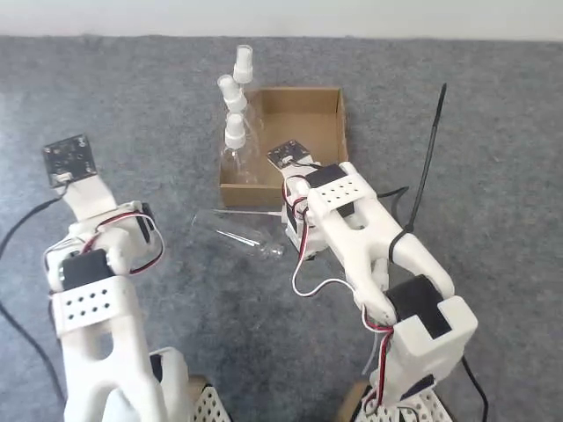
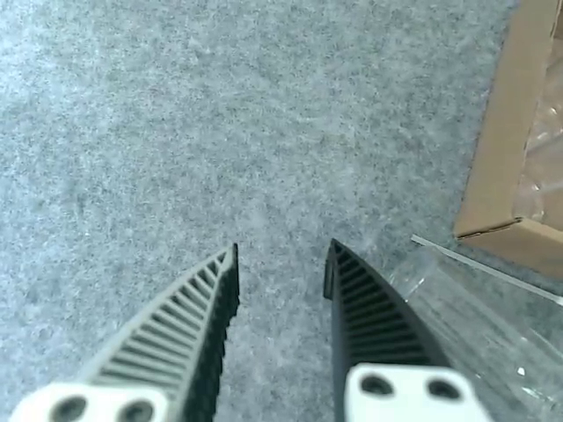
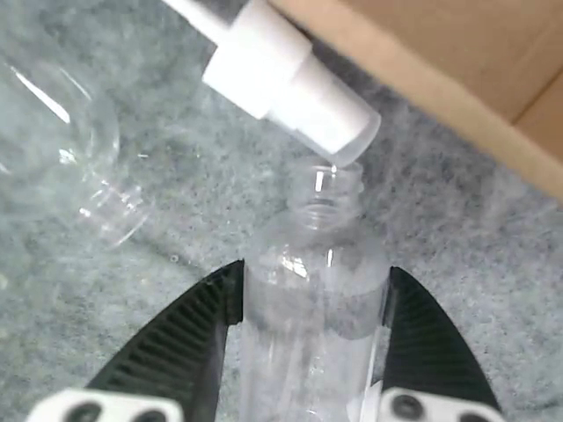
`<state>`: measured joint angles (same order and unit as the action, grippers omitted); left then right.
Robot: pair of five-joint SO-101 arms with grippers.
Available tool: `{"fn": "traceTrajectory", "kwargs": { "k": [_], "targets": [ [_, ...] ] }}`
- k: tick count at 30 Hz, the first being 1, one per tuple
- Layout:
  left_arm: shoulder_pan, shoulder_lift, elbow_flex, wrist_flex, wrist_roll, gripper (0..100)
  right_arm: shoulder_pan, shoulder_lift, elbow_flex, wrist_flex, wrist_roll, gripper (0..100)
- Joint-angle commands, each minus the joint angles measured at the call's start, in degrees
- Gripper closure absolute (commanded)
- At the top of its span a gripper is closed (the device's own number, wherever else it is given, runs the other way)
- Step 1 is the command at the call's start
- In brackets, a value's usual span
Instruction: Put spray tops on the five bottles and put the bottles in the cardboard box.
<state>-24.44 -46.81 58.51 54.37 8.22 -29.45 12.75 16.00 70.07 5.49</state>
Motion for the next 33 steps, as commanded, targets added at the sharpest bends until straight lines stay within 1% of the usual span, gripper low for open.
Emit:
{"fn": "traceTrajectory", "kwargs": {
  "k": [1, 7, 10, 15, 24, 27, 31, 33],
  "targets": [
    [-0.09, -0.09, -1.45, -1.49, 0.18, 85, 0.84, 0.04, -2.73, -1.1, 0.7, 80.4],
    [-0.09, -0.09, -1.45, -1.49, 0.18, 85, 2.33, -0.92, -2.9, 0.75, 0.7, 87.9],
    [-0.09, -0.09, -1.45, -1.49, 0.18, 85, 3.21, -3.47, -2.46, 1.98, 0.7, 87.6],
    [-0.09, -0.18, -1.45, -1.49, 0.18, 85, 3.21, -7.16, -2.37, 6.73, 0.7, 87.6],
    [-0.09, -0.18, -1.45, -1.49, 0.18, 85, 3.21, -12.53, -2.11, 11.47, 0.62, 87.9],
    [-0.09, -0.18, -1.1, -1.58, 0.18, 85, 2.95, -16.31, 0.79, 11.03, 0.62, 87.9],
    [-0.09, -0.18, 0.57, -4.75, 0.35, 85, 3.03, -23.87, 4.4, 10.95, 0.62, 87.9],
    [-0.09, -0.18, 0.75, -5.01, 0.35, 85, 3.12, -27.12, 5.98, 10.95, 0.62, 87.8]
  ]
}}
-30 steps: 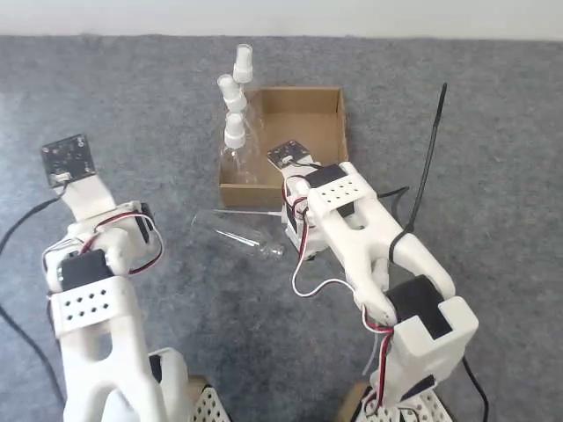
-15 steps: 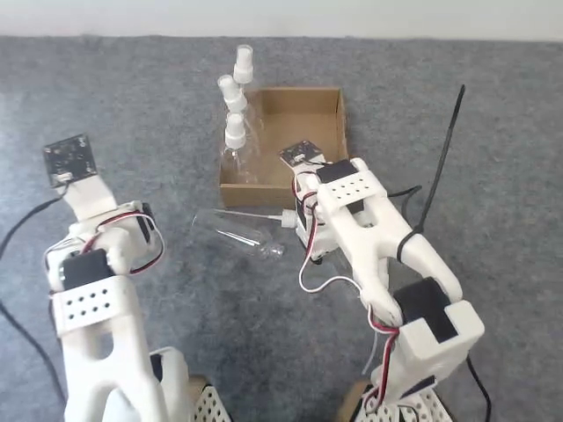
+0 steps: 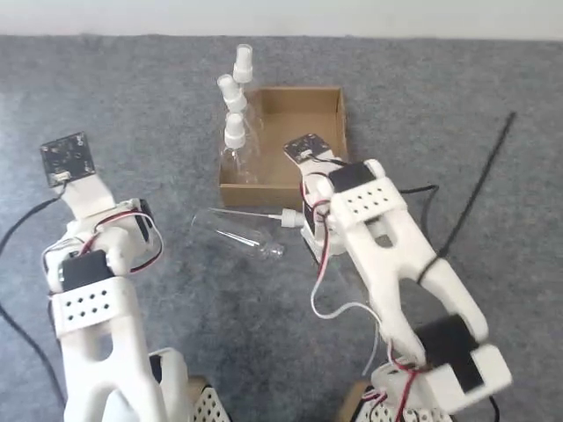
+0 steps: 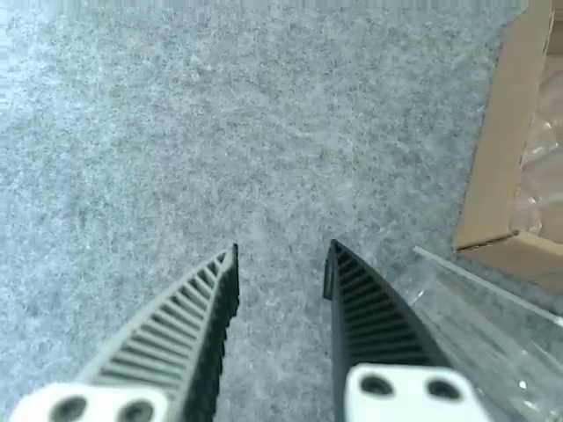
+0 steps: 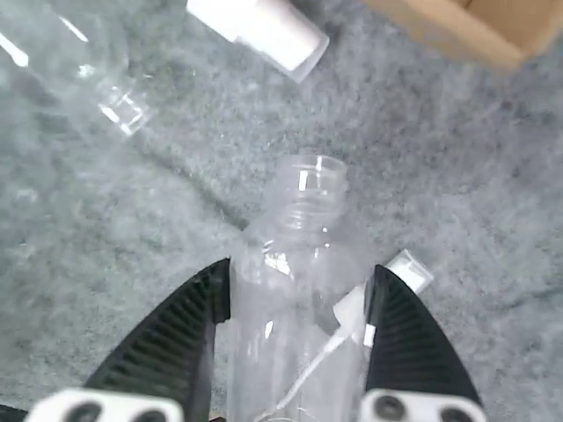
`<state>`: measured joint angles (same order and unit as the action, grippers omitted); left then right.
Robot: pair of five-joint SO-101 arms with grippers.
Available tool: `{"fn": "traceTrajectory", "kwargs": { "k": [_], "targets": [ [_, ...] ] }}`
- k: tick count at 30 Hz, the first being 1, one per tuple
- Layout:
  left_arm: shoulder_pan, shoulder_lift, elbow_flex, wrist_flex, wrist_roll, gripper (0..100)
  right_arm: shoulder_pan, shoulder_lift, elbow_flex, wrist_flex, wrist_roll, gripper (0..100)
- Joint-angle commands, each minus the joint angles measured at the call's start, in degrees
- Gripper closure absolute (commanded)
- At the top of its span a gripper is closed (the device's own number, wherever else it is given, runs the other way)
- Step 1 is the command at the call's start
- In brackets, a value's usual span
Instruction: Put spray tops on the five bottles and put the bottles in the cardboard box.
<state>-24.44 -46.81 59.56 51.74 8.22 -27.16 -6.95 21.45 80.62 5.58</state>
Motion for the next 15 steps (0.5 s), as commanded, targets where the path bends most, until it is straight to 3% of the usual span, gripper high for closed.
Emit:
{"fn": "traceTrajectory", "kwargs": {
  "k": [1, 15],
  "targets": [
    [-0.09, -0.18, -0.31, -2.37, 0.35, 85, 0.84, -8.84, 1.14, 0.4, 0.53, 87.7],
    [-0.09, -0.18, -0.13, -2.37, 0.35, 85, 0.92, -25.45, 7.47, 0.4, 0.18, 87.9]
  ]
}}
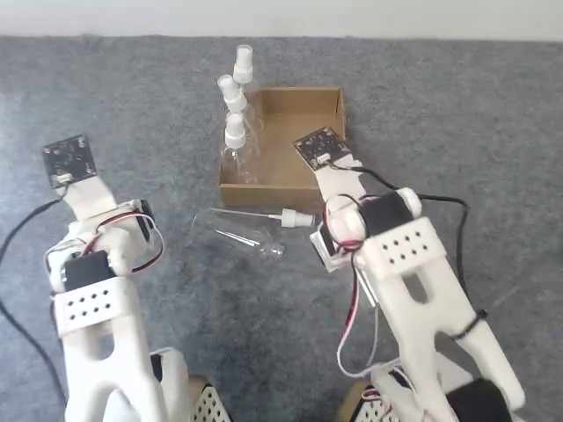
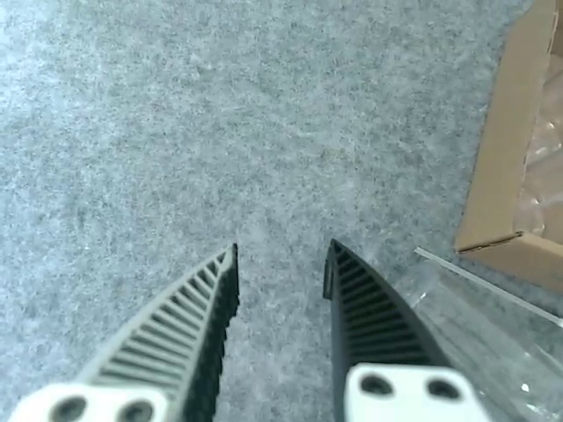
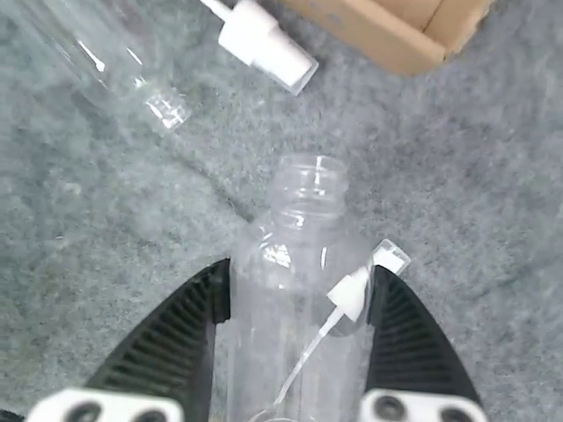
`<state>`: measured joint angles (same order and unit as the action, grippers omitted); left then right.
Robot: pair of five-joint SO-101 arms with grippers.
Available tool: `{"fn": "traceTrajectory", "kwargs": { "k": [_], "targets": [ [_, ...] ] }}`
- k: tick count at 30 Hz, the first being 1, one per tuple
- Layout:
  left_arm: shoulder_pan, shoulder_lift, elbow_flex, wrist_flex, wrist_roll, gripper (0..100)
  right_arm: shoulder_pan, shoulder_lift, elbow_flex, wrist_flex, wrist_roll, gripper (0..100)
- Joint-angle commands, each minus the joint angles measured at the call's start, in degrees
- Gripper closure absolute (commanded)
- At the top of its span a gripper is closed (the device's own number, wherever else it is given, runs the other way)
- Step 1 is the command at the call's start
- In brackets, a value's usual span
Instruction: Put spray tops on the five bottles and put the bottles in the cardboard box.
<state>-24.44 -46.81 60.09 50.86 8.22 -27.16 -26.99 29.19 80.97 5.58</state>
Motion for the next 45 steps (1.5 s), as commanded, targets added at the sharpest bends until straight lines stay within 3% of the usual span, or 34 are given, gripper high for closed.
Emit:
{"fn": "traceTrajectory", "kwargs": {
  "k": [1, 11, 20, 26, 33, 45],
  "targets": [
    [-0.09, -0.18, -0.66, -1.49, 0.35, 85, 1.01, -6.64, 0.18, 0.04, 0.18, 87.9],
    [0.26, -0.18, -1.01, -1.23, 0.35, 85, 11.03, -18.68, 1.23, 0.04, 0.0, 88.0],
    [0.35, -0.26, -5.05, 5.45, 0.44, 85, 15.52, -21.32, 1.67, -1.36, 0.0, 88.0],
    [0.44, -0.88, -5.41, 5.71, 0.44, 85, 17.01, -21.41, 5.01, -6.46, 0.0, 88.0],
    [0.88, -16.26, -1.98, 9.76, 0.53, 85, 17.1, -21.41, 5.27, -6.99, -1.85, 88.0],
    [11.08, -32.7, 3.12, 14.24, -2.11, 85, 23.69, -21.49, 4.92, -9.01, -4.31, 88.0]
  ]
}}
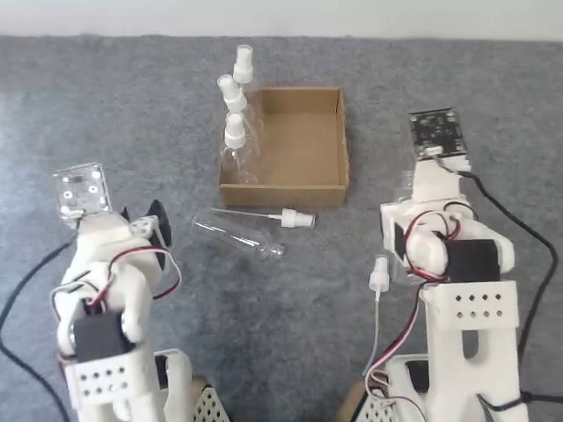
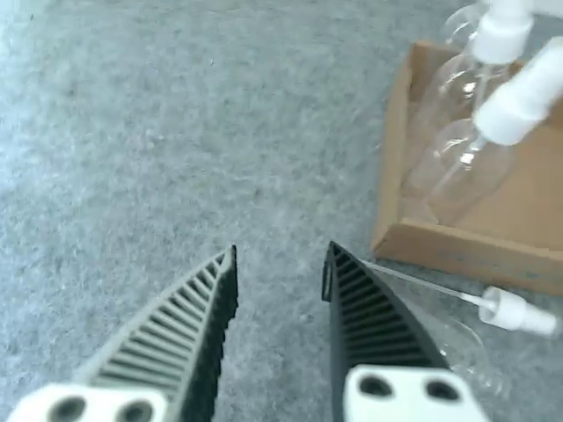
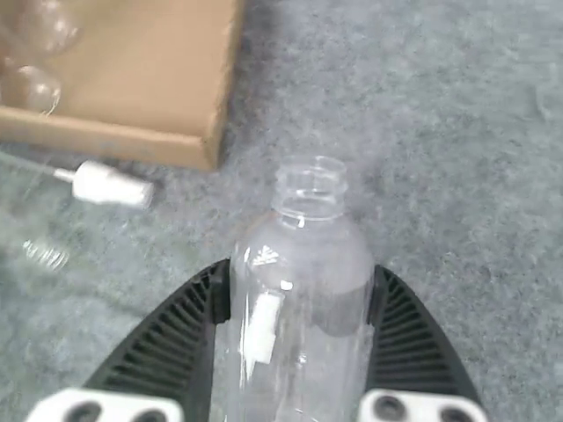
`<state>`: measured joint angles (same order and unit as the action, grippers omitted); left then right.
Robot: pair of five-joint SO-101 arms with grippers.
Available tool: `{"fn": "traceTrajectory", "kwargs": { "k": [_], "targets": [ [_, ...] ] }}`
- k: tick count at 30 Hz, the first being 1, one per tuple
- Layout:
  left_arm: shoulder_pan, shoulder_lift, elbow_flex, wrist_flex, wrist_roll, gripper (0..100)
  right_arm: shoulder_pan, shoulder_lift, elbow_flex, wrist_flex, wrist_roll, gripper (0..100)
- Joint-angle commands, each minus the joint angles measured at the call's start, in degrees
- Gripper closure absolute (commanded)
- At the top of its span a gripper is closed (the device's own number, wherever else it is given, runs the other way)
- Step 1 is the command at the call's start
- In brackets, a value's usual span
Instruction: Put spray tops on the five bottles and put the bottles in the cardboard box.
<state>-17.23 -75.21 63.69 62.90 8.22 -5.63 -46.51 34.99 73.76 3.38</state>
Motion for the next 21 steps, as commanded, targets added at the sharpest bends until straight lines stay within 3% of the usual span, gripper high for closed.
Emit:
{"fn": "traceTrajectory", "kwargs": {
  "k": [1, 7, 13, 21],
  "targets": [
    [5.36, -5.19, -0.4, 2.64, -2.9, 85, 2.68, -1.98, -0.88, -1.89, -2.55, 88.0],
    [10.46, -6.86, -0.4, 3.43, -4.04, 84, 5.14, -2.07, -0.97, -2.59, -3.08, 88.0],
    [14.24, -7.12, -0.66, 4.48, -6.24, 74, 6.99, -8.92, -0.09, -1.98, -3.08, 88.0],
    [26.46, -6.77, -0.84, 6.77, -11.52, 74, 9.36, -19.65, 3.69, -2.59, -3.08, 88.0]
  ]
}}
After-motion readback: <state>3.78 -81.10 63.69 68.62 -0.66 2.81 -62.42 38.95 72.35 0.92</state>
